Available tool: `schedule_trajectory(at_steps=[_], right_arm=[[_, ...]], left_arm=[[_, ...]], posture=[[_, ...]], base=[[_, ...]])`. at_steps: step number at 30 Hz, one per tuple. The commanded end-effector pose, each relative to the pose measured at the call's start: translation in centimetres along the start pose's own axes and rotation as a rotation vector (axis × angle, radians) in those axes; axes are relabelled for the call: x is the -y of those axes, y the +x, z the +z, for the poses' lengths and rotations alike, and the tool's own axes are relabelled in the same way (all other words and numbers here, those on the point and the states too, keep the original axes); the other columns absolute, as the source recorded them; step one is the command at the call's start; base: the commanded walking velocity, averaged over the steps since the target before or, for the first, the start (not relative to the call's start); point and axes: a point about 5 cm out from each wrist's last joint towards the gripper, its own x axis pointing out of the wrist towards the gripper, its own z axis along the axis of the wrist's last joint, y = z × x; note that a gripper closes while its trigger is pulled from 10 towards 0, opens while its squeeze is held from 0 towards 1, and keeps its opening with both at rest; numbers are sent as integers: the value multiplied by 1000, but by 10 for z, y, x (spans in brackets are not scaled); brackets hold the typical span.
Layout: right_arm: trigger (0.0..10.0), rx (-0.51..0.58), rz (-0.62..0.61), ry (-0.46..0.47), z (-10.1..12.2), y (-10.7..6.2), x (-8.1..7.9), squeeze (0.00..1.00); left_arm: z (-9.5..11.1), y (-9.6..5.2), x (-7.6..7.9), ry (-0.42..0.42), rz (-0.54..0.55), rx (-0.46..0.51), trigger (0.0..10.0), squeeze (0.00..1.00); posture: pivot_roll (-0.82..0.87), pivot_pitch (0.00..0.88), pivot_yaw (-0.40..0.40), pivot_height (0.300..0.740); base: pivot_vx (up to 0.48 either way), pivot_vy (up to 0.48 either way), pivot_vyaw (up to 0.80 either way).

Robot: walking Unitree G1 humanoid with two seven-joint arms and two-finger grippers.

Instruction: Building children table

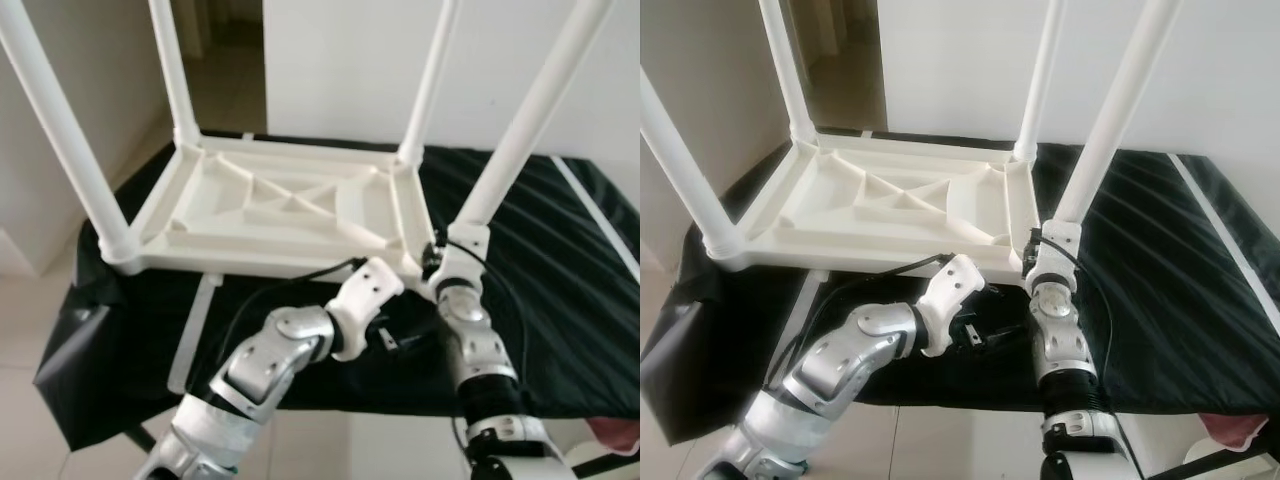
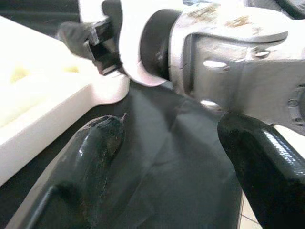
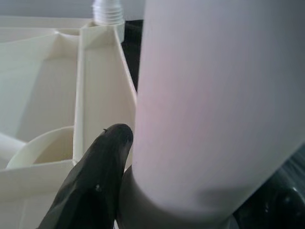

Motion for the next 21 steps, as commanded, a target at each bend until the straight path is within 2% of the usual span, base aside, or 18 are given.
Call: schedule_trajectory(at_steps=[1,8,9,11,12,17,21], right_arm=[[10000,-12,20,98,1,-7,-11,0],[10000,21,2,93,6,-6,-4,0],[10000,37,-3,90,9,-5,-1,510],[10000,37,-3,90,9,-5,-1,510],[10000,59,9,91,12,-5,1,1000],[10000,69,66,98,14,-7,-3,1000],[10000,80,103,71,13,-12,3,1000]], left_arm=[[1,6,7,6,-22,-2,10000,0],[0,5,6,5,-15,-7,10000,0],[0,5,5,5,-11,-6,10000,0],[0,5,5,5,-11,-6,10000,0],[1,4,2,6,0,-4,10000,0],[1,3,-1,11,10,-3,10000,0],[2,4,-2,16,14,-1,10000,0]], posture=[[52,0,-76,740],[54,0,-79,740],[54,0,-79,740],[54,0,-79,740],[50,0,-76,740],[50,0,-74,740],[43,0,-71,740]], base=[[0,0,0],[0,0,0],[0,0,0],[0,0,0],[0,0,0],[0,0,0],[0,0,0]])
